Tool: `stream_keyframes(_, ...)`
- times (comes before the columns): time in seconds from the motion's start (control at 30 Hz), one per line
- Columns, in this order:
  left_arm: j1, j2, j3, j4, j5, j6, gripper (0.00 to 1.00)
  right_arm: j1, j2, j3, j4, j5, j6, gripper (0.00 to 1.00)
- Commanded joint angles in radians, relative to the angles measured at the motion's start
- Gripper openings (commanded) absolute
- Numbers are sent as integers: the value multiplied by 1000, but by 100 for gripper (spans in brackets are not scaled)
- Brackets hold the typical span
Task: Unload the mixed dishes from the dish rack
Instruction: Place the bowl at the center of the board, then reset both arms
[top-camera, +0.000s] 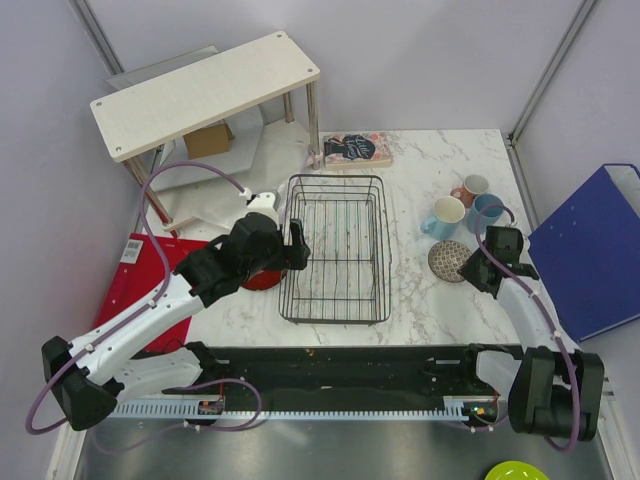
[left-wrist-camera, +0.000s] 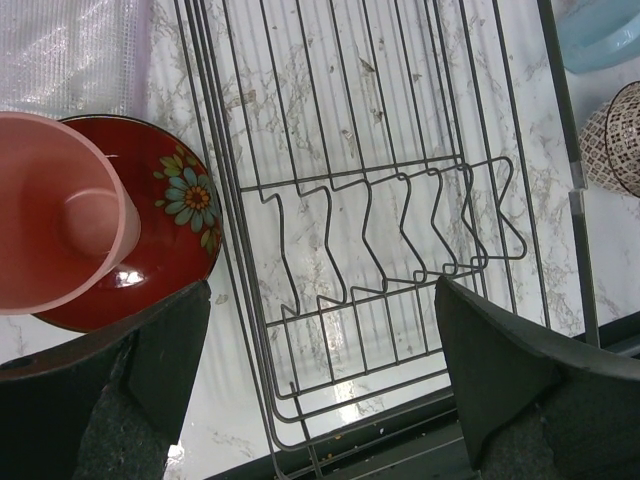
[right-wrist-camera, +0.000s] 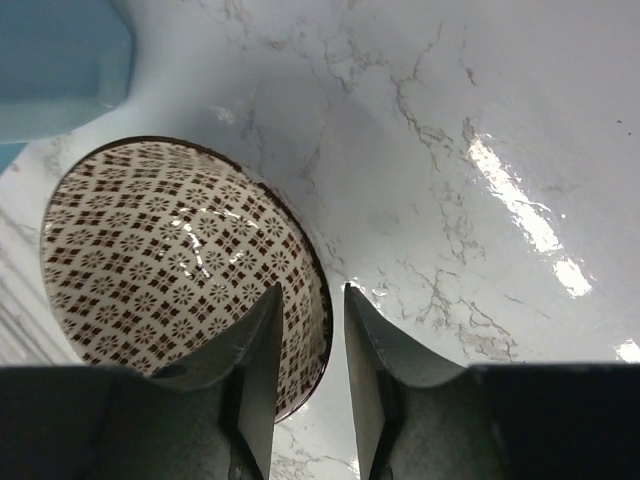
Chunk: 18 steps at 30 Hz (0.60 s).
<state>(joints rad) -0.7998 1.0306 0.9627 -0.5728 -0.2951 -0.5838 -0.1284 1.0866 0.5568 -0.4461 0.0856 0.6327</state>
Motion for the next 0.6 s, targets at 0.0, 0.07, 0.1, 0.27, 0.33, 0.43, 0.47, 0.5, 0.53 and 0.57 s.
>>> stream_keyframes(0.0,-3,11,4,33,-19,-28,99,1,-111,11,-65,-27,-7,42)
stream_keyframes(0.07,-4,11,1,33,-19,-30,99,6,-137,11,-75,-40,4,44)
stream_keyframes(0.1,-3,13,-1,31,-19,-28,99,6,-160,12,-85,-56,13,44)
stream_keyframes(0.27,-3,16,-4,33,-16,-30,99,9,-223,44,-126,-83,44,46)
stream_keyframes(0.33,-4,16,-4,33,-13,-28,99,12,-270,69,-161,-110,54,46)
stream_keyframes(0.43,-3,16,-7,33,-12,-18,99,16,-344,129,-186,-139,56,48)
stream_keyframes(0.47,-3,16,-9,33,-13,-16,99,29,-353,170,-195,-139,47,49)
stream_keyframes(0.5,-3,19,-10,31,-16,-14,99,41,-352,192,-216,-138,44,50)
stream_keyframes(0.53,-3,20,-12,31,-16,-13,99,58,-353,205,-220,-139,42,50)
stream_keyframes(0.57,-4,20,-12,31,-18,-11,99,67,-361,230,-220,-141,39,51)
